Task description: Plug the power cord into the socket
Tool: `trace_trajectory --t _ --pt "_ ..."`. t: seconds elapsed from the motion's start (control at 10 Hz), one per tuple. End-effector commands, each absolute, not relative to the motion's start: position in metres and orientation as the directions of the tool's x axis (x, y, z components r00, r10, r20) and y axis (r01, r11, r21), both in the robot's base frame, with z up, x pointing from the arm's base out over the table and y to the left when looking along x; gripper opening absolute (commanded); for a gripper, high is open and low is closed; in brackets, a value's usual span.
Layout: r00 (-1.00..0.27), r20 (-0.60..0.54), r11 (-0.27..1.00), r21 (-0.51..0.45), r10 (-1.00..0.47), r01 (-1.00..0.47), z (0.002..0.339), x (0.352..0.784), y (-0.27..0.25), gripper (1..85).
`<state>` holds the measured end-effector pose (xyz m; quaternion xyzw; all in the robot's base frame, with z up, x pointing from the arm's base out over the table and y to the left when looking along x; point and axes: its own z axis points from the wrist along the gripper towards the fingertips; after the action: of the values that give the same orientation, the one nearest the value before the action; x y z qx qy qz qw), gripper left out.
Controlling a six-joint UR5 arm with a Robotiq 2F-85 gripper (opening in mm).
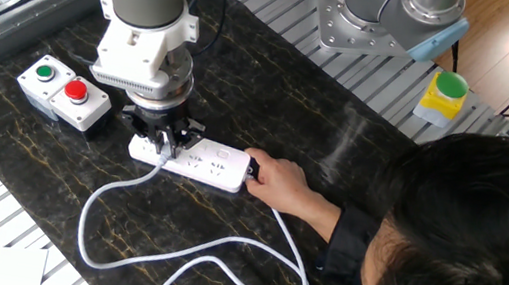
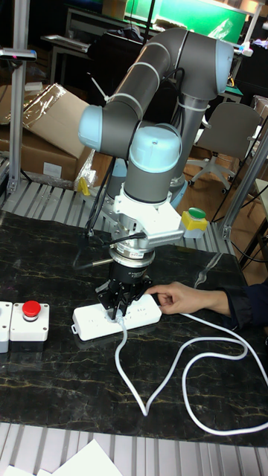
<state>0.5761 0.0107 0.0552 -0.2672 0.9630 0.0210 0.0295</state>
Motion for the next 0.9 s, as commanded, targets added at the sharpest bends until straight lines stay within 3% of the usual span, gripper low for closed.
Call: trace_trajectory --t 0.0,0.8 --pt "-0.851 -0.078 0.853 0.02 -0.519 -0.522 0.055 0.579 0.01 1.7" --pt "-0.814 -0.078 0.817 -0.016 -0.576 -0.577 0.054 0.58 -0.011 1.7"
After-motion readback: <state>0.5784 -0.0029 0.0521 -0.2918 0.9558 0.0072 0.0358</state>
